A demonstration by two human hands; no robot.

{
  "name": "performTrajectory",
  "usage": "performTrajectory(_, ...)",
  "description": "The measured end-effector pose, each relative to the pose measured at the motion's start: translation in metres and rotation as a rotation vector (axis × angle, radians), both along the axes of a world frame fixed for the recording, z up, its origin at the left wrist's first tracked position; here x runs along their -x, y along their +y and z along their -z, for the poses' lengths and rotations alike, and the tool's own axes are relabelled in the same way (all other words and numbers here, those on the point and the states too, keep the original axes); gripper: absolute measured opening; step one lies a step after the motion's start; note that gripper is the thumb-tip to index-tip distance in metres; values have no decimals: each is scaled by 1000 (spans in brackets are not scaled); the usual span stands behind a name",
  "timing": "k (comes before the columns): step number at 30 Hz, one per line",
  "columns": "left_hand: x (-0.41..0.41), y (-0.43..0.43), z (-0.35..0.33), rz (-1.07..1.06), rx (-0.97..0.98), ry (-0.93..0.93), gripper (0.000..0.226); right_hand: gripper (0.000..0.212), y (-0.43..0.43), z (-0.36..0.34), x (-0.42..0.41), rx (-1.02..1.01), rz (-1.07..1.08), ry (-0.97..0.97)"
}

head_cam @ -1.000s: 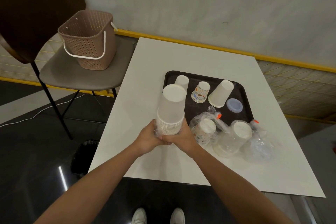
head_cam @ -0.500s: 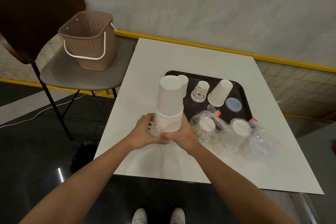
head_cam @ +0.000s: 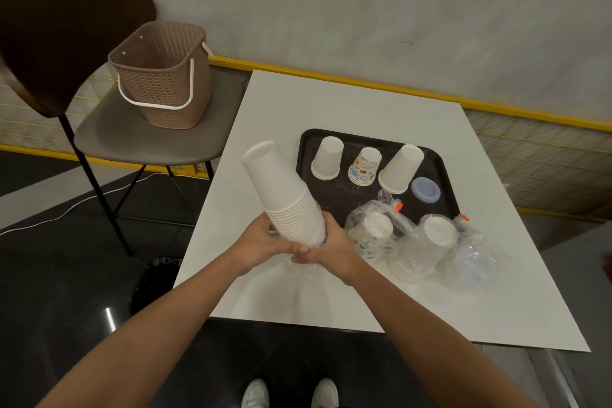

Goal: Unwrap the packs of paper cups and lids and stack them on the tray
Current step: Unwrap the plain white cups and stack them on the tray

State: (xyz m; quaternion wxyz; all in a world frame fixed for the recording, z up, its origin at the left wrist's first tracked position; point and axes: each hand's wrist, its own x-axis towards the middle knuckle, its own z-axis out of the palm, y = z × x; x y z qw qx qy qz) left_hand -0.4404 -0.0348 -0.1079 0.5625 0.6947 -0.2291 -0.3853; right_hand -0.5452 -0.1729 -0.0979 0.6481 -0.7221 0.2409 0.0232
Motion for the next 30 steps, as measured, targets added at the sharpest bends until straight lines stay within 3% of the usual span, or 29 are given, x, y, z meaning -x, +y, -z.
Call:
performTrajectory(5,9,-5,-3,-46,30,15,86,86,3,8,-2,10,10,37)
performTrajectory(7,12,-7,-4,-29,64,36,75,88,3,11,-2,33,17,48)
performTrajectory(13,21,-10,-2,-18,118,84,73,96,2,17,-3,53,27,93)
performTrajectory(23,16,-14,6,-129,143,10,70,59,2,11,3,16,61,35)
performTrajectory(26,14,-14,9,-126,133,-35,69,78,6,12,3,49,40,10)
performTrajectory(28,12,-13,15,-108,108,-60,81,98,8,8,4,67,-3,-5)
performTrajectory(30,10,-12,24,-81,70,-81,93,100,7,5,5,80,-48,-34)
